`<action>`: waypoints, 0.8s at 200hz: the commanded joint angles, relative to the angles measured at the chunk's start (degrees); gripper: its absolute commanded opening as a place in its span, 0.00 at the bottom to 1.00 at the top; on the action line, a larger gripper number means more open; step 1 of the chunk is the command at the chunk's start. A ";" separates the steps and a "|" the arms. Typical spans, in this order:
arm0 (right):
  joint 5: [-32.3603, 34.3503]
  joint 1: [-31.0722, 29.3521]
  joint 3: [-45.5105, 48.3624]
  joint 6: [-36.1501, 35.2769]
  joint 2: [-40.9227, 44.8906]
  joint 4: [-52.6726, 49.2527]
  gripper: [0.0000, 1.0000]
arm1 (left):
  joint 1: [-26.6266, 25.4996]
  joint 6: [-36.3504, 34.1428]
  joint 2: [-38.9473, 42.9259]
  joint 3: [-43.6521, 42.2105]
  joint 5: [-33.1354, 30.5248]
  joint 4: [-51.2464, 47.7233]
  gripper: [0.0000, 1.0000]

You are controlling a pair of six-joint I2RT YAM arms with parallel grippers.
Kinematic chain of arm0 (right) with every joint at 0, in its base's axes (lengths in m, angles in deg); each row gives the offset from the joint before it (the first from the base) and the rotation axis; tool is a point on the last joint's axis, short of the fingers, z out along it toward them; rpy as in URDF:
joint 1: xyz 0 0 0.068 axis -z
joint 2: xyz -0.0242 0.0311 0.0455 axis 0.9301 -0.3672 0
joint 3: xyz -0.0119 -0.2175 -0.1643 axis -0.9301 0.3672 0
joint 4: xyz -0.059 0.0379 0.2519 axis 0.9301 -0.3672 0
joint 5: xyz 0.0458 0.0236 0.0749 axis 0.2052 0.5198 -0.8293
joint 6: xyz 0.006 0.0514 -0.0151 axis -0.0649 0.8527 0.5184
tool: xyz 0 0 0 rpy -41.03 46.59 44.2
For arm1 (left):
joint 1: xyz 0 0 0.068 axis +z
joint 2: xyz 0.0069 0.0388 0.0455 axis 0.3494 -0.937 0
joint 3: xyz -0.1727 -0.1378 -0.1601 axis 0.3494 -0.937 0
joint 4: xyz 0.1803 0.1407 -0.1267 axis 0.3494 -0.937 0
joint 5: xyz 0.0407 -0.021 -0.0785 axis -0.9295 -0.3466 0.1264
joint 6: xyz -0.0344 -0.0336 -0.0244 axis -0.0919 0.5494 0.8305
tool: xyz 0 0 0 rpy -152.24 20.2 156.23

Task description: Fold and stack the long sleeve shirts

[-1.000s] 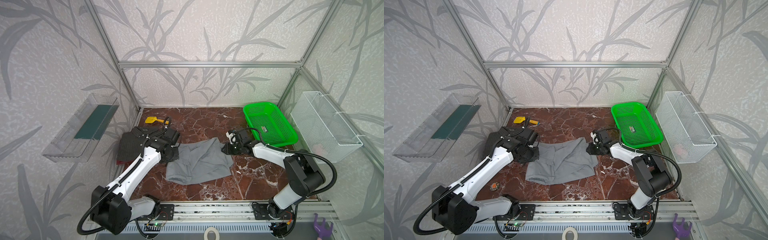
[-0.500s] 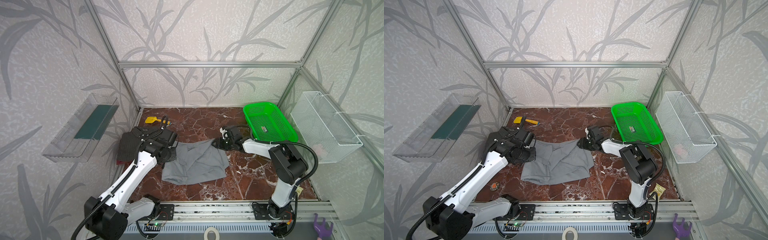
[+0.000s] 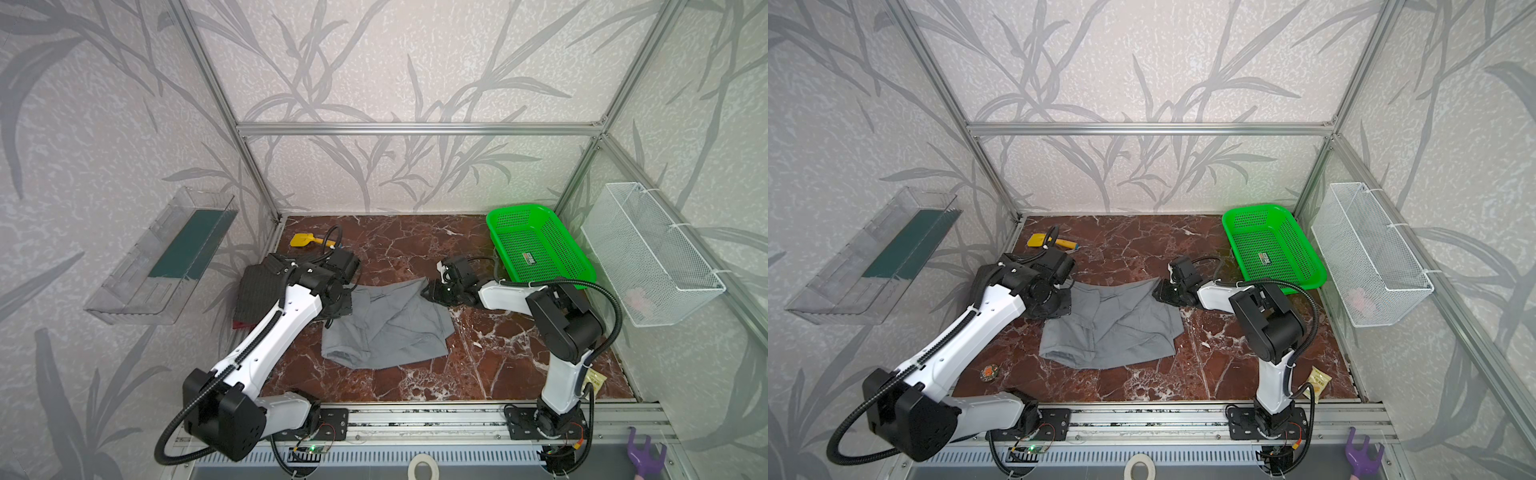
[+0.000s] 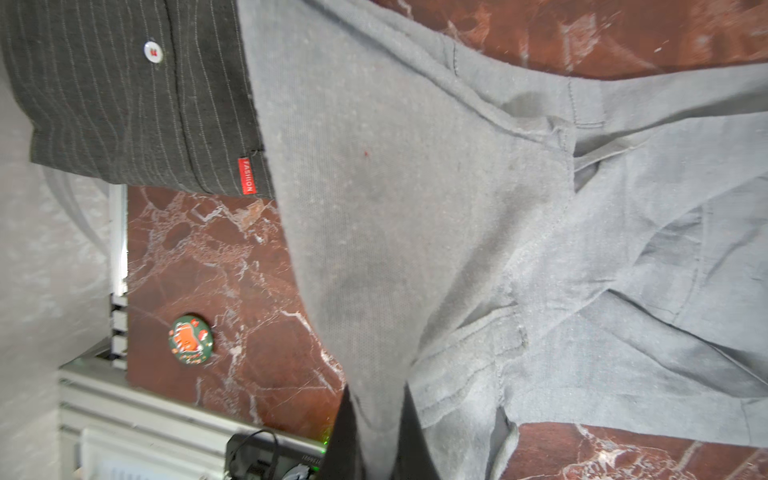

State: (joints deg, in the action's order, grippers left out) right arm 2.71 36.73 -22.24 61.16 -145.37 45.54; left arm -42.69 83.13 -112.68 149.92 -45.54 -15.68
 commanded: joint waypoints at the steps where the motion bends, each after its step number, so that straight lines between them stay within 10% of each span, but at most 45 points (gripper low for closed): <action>1: -0.86 -0.29 3.47 -1.69 6.91 -0.44 0.40 | -0.58 0.72 -3.56 3.32 -5.00 -8.69 0.00; 160: -3.22 -2.92 18.36 -0.38 13.12 10.09 0.34 | -14.25 12.04 -21.23 22.77 -22.93 -27.44 0.00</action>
State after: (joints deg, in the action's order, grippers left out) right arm -1.97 34.70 -3.83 59.82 -133.37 53.41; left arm -56.26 90.01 -128.78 167.80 -62.91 -33.17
